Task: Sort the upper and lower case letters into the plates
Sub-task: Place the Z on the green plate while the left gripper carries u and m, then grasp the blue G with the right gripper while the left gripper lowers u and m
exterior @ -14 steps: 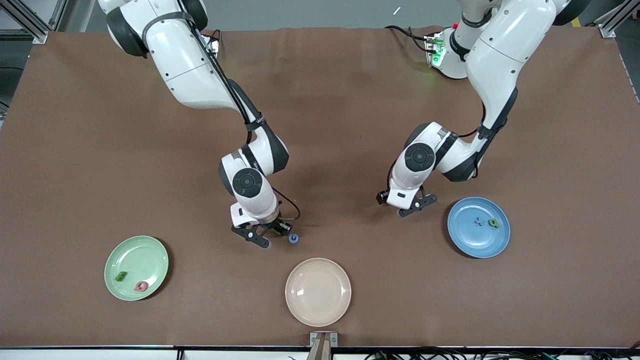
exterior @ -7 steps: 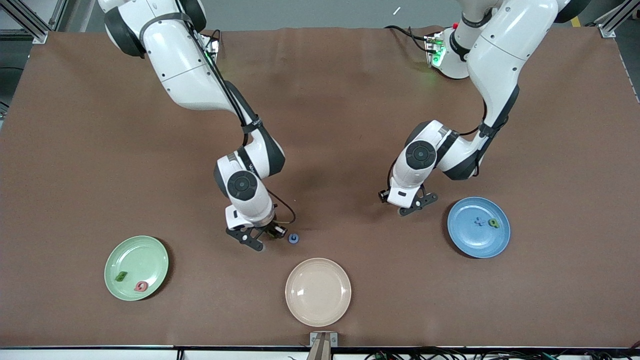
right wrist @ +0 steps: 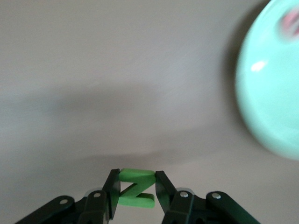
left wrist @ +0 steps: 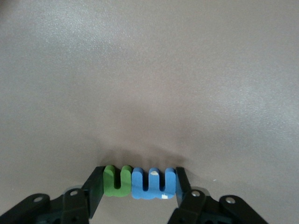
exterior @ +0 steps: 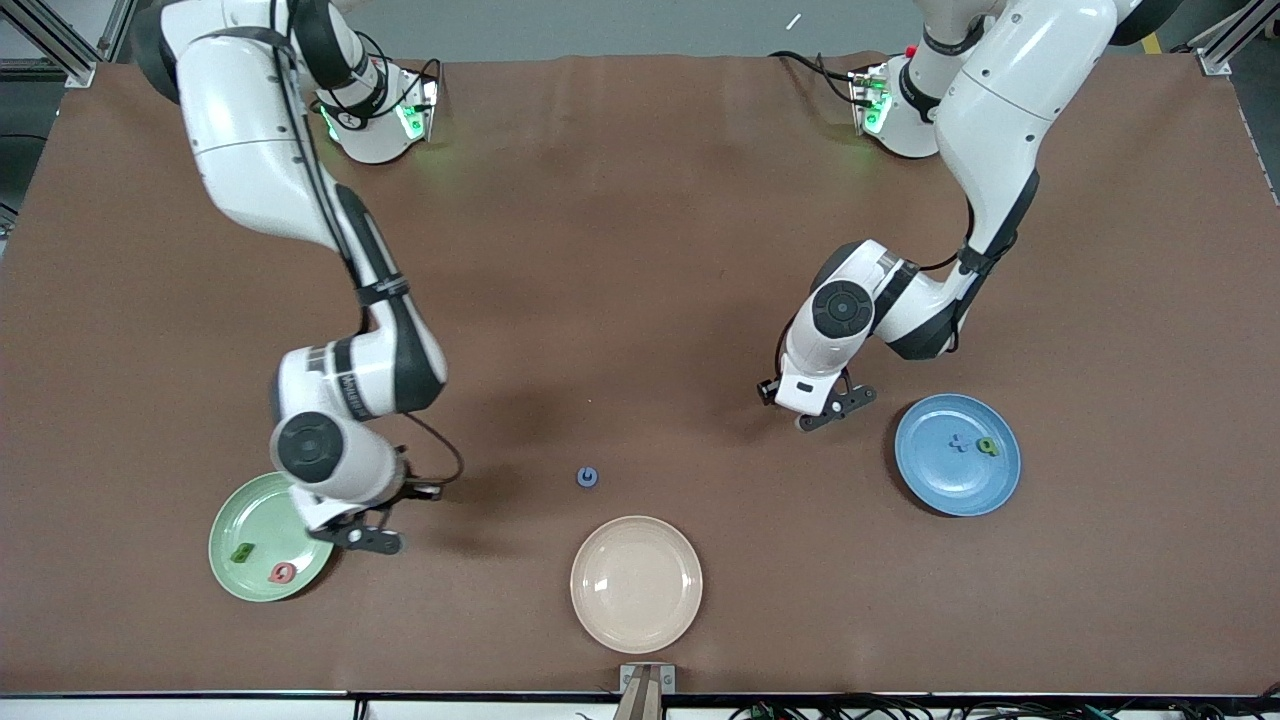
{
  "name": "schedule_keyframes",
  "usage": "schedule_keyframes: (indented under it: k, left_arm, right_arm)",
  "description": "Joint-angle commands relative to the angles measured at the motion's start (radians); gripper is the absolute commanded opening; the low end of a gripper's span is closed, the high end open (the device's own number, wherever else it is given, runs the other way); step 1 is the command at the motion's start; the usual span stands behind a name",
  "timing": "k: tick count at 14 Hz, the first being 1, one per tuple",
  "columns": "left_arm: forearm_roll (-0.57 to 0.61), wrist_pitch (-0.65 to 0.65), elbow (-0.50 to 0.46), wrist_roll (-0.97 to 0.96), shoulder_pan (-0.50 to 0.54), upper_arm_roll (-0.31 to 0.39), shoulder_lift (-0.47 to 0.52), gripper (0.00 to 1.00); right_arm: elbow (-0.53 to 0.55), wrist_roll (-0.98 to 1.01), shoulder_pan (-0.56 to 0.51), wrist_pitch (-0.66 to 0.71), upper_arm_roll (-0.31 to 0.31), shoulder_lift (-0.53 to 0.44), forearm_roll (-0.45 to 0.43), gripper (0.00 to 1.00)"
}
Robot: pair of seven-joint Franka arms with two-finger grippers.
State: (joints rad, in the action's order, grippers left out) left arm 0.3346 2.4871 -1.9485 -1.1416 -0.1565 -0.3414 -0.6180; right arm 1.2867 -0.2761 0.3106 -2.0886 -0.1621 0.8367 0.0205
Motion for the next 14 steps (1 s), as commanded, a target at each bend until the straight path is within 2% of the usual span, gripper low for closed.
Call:
schedule_keyframes:
  k: [1, 2, 3, 4, 6, 7, 9, 10, 12, 14]
  left_arm:
    - [0.012, 0.015, -0.024, -0.009, 0.011, -0.007, 0.018, 0.23]
    - [0.012, 0.013, -0.021, -0.006, 0.011, -0.007, 0.027, 0.16]
    - [0.012, 0.010, -0.020, -0.006, 0.011, -0.007, 0.035, 0.15]
    - [0.014, 0.007, -0.018, -0.004, 0.011, -0.007, 0.047, 0.14]
    - [0.012, -0.005, -0.017, 0.016, 0.012, -0.007, 0.075, 0.11]
    - [0.012, -0.028, -0.009, 0.031, 0.012, -0.005, 0.090, 0.09]
    - [0.014, -0.071, 0.012, 0.052, 0.044, -0.007, 0.112, 0.05]
    - [0.014, -0.079, 0.014, 0.069, 0.063, -0.014, 0.122, 0.04]
    - [0.014, -0.079, 0.016, 0.120, 0.109, -0.019, 0.144, 0.03]
    - [0.014, -0.079, 0.016, 0.170, 0.142, -0.019, 0.161, 0.03]
  right_arm:
    - [0.011, 0.290, -0.024, -0.002, -0.095, -0.005, 0.004, 0.02]
    - [0.011, 0.358, -0.043, -0.031, -0.103, -0.001, 0.001, 0.02]
    - [0.013, 0.388, -0.065, -0.069, -0.103, 0.001, -0.002, 0.05]
    - [0.016, 0.409, -0.079, -0.105, -0.103, 0.005, -0.002, 0.13]
    - [0.019, 0.429, -0.090, -0.154, -0.103, 0.022, -0.004, 0.44]
    - [0.019, 0.433, -0.091, -0.160, -0.103, 0.024, -0.002, 0.67]
    - [0.019, 0.420, -0.087, -0.160, -0.102, 0.024, 0.007, 0.92]
    - [0.017, 0.411, -0.076, -0.157, -0.099, 0.021, 0.015, 0.94]
    - [0.013, 0.275, -0.035, -0.147, -0.094, 0.013, 0.083, 0.95]
    - [0.013, 0.110, 0.056, -0.142, -0.094, 0.012, 0.117, 0.96]
